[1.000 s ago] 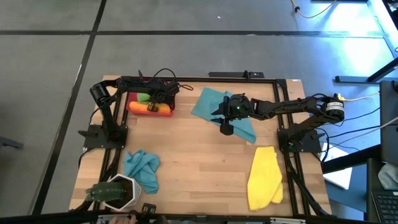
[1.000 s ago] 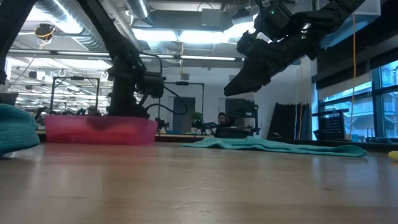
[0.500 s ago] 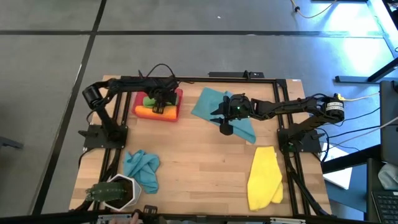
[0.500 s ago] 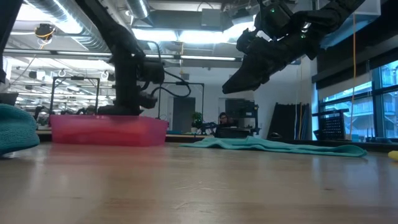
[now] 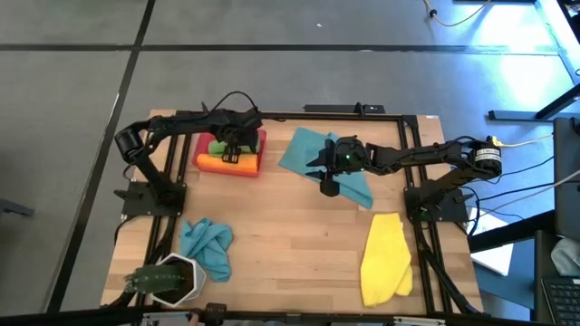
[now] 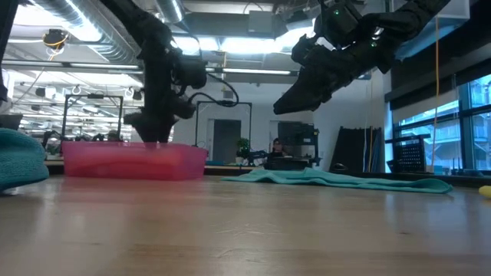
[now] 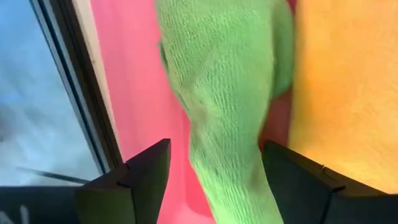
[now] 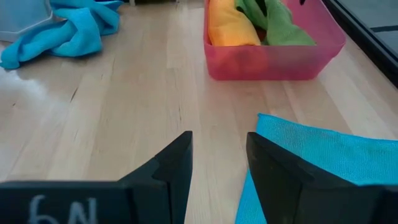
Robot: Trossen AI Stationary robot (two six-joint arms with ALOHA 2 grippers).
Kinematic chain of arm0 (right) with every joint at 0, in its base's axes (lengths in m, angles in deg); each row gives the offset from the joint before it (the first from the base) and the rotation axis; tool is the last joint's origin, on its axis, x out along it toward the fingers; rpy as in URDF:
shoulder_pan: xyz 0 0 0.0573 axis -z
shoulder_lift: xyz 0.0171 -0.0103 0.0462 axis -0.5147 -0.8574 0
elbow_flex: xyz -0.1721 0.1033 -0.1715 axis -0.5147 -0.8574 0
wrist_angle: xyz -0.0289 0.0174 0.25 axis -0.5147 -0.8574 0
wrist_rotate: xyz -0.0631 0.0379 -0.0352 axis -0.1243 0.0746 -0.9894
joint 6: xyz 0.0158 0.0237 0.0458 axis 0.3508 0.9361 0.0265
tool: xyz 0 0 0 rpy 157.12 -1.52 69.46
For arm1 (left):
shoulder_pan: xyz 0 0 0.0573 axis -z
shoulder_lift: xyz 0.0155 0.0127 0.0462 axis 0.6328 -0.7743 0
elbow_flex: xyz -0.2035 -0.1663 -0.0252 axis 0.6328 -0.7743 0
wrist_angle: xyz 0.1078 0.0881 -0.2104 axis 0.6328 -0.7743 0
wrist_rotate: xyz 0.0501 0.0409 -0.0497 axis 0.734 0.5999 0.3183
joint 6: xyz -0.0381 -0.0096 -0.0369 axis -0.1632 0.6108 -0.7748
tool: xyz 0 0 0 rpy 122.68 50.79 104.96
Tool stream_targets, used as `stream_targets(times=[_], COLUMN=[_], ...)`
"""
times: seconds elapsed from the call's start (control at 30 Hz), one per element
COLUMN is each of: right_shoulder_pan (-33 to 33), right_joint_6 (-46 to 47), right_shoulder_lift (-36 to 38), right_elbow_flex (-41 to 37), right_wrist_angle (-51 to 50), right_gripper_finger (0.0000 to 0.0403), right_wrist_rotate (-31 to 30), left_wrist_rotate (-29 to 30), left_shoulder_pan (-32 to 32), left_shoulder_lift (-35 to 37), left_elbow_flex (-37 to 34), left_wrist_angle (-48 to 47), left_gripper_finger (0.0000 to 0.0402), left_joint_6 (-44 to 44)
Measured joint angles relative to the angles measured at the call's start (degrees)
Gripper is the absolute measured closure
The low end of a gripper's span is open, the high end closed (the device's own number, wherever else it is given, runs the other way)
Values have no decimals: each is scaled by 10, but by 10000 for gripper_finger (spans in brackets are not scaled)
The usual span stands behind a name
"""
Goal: Roll microfiber towels into tight, uniform cylinder then place into a basket
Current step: Put the rolled green microfiber towel into the red bin
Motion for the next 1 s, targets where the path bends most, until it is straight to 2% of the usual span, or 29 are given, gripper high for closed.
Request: stream_targets(times=[0.2, 0.33, 0.47, 0.6, 0.77, 1.0], right_shoulder_pan=[0, 0, 0, 0, 0, 0], right_joint_6=[-1, -13, -15, -17, -17, -19], right_shoulder_lift=[0, 0, 0, 0, 0, 0], right_elbow_flex=[0, 0, 0, 0, 0, 0], right_wrist_angle=[-4, -4, -3, -3, -4, -4], right_gripper_finger=[250, 250, 250, 250, 250, 250], right_wrist_rotate=[0, 0, 0, 0, 0, 0], left_wrist_rotate=[-9, -76, -138, -141, -141, -135], left_shoulder_pan=[23, 37, 54, 70, 59, 35], left_shoulder_lift=[37, 76, 94, 85, 58, 44], left_elbow_flex=[25, 26, 24, 20, 19, -17], left_wrist_angle=[-96, -163, -178, -177, -187, -173], left_gripper_finger=[166, 186, 231, 294, 382, 400], left_joint_6=[-80, -157, -221, -235, -266, -294])
